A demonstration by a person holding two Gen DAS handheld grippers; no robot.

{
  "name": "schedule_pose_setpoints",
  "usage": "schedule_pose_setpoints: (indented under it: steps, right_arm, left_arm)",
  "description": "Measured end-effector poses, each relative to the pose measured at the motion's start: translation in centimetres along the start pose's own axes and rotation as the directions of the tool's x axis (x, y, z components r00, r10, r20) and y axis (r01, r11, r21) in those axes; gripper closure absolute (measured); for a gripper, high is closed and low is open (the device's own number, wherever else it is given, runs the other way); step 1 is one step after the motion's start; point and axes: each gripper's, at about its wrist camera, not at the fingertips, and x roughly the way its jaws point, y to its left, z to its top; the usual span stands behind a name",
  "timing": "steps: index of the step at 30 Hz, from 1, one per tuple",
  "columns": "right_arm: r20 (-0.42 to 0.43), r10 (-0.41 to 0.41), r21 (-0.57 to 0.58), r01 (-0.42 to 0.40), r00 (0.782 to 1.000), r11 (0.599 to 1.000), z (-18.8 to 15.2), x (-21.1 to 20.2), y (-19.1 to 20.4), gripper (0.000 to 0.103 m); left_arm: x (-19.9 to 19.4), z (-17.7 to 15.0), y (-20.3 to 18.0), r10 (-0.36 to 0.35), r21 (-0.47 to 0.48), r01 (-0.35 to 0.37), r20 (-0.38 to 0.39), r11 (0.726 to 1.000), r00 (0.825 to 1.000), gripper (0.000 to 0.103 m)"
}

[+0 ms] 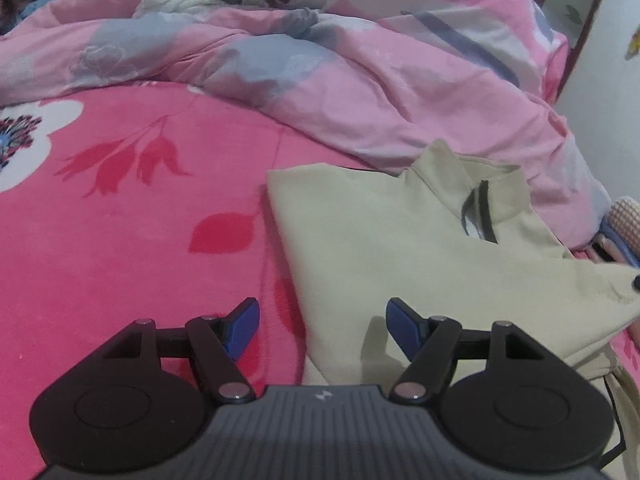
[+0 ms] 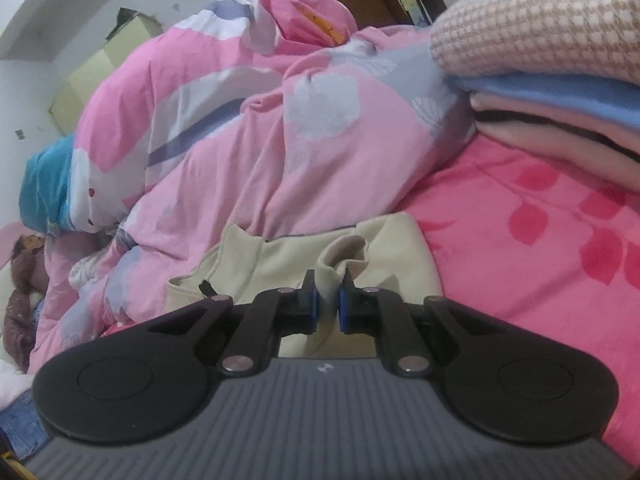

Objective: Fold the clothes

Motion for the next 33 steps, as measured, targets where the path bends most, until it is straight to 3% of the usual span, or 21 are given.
schedule_pose_setpoints:
  steps: [3,7,15,18,22,25,28,33]
  right_arm:
    - [-0.005,-0.010,-0.017,0.010,1.000,1.000,-0.5,-0.3,-0.7,0.095]
    - [-0.074,-0.067,0.012,0.068,0.995,0.998,-2.0,0.7,-3.4,0.095]
    - [-0.049,0.004,0.045,-0.002,0.999,0.999,-1.4,0.4,-3.7,0.095]
    - [-0.141,-0.061,0.055,0.069,0.988,0.996,-3.5,1.4,-5.6,0.094]
    - [-0.149,-0.021,0.231,0.055,0.989,0.971,-3.8,0.2,-8.2,0.089]
    - [-0.086,-0.089,0.181,0.103,0.992,0.978,-2.1,-2.2,-6.5,0.086]
    - [-0.052,-0.029,0.102,0.034,0.998,0.994,-1.2,-3.8,-3.1,0.086]
    - [-0.123,0.084,-0.133,-0.100,0.989,0.986,-3.6,-2.6,5.3,0.086]
  left_arm:
    - [0.6,0.0,-0.6,0.009,0.025,-0.008,-0.016,1.000,1.000,0.032]
    - [1.6,-0.1,-1.0,0.019,0.047,-0.017,-0.037,0.999,0.999,0.032]
    - [1.9,0.2,-1.7,0.031,0.071,-0.028,-0.040,0.997,0.999,0.031]
    - [2.1,0.0,-1.6,0.030,0.059,-0.027,-0.044,0.998,0.999,0.030]
    - [1.6,0.1,-1.4,0.017,0.060,-0.014,-0.047,0.998,0.999,0.030]
    - [0.5,0.1,-0.8,-0.007,0.051,0.009,-0.045,0.999,0.999,0.030]
    - [-0.6,0.1,-0.3,-0.031,0.043,0.033,-0.043,0.999,0.999,0.030]
    - [-2.0,-0.8,0.9,-0.033,0.044,0.036,-0.066,0.998,0.997,0.030]
